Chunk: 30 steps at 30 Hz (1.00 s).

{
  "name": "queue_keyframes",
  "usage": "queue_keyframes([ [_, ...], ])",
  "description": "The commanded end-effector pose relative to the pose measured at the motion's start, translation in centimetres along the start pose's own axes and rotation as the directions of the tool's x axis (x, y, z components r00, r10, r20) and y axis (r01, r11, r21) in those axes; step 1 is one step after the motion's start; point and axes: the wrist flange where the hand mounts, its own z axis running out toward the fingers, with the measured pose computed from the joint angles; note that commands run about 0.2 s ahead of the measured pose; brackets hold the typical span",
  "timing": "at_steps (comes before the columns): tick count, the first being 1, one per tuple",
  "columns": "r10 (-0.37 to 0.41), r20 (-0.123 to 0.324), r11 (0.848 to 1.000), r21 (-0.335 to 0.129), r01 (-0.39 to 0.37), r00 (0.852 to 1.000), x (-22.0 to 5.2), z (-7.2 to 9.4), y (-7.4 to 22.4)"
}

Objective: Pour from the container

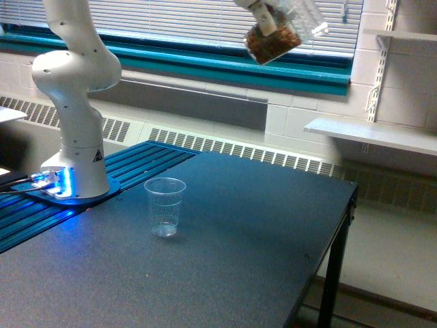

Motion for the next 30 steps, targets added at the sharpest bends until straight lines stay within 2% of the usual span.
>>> queue_keyframes([
  [1, -0.028, -0.002, 1.0, -0.007, 0.028, 1.0, -2.1, -1.4, 1.0],
  [14, -0.056, 0.042, 0.998, -0.036, 0.058, 0.998, -6.7, -2.6, 3.7],
  [30, -0.097, 0.142, 0.993, -0.054, 0.105, 0.985, -10.8, -4.2, 6.7],
])
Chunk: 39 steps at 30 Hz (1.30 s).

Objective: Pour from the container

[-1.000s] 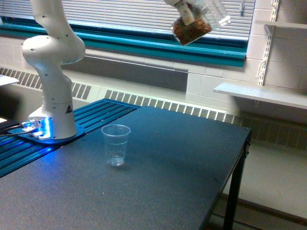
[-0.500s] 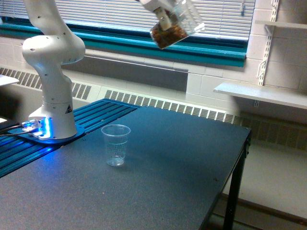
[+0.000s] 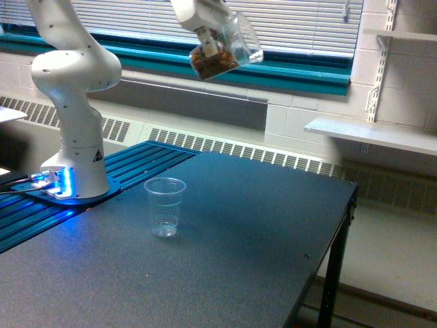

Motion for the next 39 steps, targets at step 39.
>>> queue_keyframes([
  [39, 0.029, 0.194, 0.998, -0.061, -0.017, 0.981, -5.8, -2.4, 4.1],
])
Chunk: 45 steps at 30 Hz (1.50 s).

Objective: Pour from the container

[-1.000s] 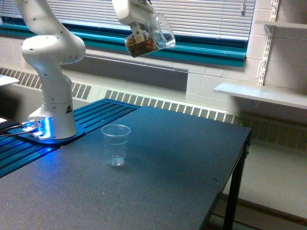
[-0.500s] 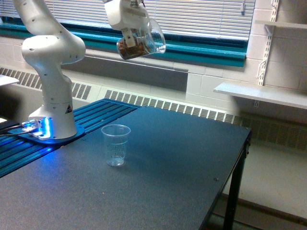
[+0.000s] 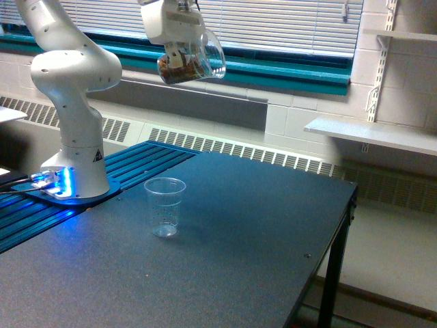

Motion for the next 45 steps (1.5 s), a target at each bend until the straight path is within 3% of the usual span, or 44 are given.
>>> queue_keyframes([
  [1, 0.02, 0.019, 1.0, -0.007, -0.02, 1.0, -0.5, -0.7, 0.3],
  [18, 0.07, 0.091, 0.997, -0.035, -0.067, 0.993, -0.8, -0.9, 1.0],
  [45, 0.14, 0.119, 0.989, -0.064, -0.133, 0.983, -2.8, -0.2, 0.3],
])
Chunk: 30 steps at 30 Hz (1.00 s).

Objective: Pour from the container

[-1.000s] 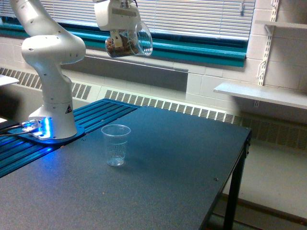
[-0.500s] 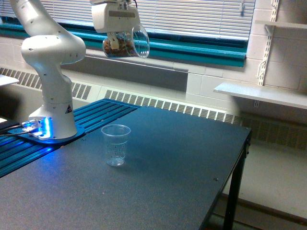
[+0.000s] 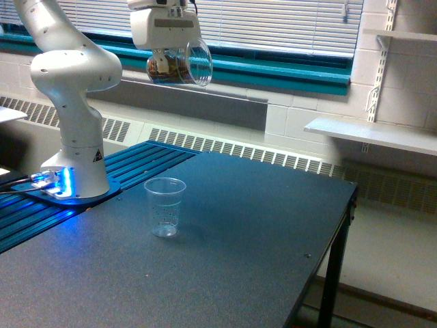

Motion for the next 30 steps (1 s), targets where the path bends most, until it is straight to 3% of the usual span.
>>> queue_keyframes([
  [1, 0.031, 0.006, 1.0, 0.004, -0.031, 1.0, -0.9, -0.3, -0.5],
  [30, 0.127, 0.047, 0.992, -0.004, -0.127, 0.991, -3.5, 0.1, -1.1],
])
